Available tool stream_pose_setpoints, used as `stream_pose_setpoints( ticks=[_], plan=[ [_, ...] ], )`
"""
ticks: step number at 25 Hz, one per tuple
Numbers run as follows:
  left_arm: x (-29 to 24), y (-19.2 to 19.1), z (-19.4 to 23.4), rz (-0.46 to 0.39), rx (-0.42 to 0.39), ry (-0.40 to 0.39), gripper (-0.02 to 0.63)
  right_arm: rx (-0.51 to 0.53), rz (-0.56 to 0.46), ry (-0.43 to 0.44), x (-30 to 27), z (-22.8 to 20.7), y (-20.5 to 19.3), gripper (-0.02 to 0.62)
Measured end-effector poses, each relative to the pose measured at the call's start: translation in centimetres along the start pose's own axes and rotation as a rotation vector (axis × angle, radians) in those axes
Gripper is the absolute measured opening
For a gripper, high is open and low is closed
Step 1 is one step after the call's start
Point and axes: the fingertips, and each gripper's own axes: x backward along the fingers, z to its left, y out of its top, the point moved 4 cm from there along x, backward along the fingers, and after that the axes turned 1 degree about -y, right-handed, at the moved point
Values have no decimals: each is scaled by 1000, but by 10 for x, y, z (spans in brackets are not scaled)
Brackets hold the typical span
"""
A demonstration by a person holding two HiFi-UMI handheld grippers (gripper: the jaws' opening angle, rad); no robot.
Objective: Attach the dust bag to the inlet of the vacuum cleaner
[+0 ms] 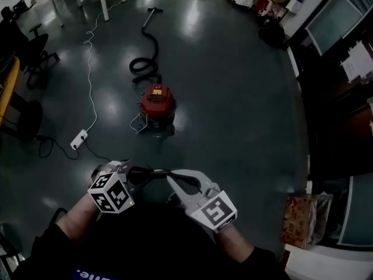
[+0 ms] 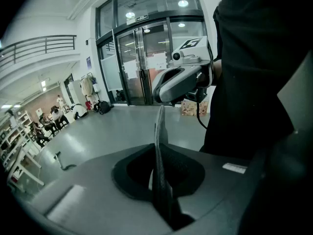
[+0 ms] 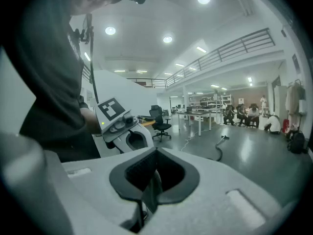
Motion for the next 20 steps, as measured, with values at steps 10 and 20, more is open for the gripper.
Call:
stream_pose_setpoints(
  ticks=[10, 20],
  plan=[
    [-27, 25, -3, 12, 31, 39, 23, -29, -20, 48, 34, -21, -16, 2],
    [-44, 5, 13, 32, 66, 49, 23, -31, -13, 70, 20, -40, -14, 3]
  ],
)
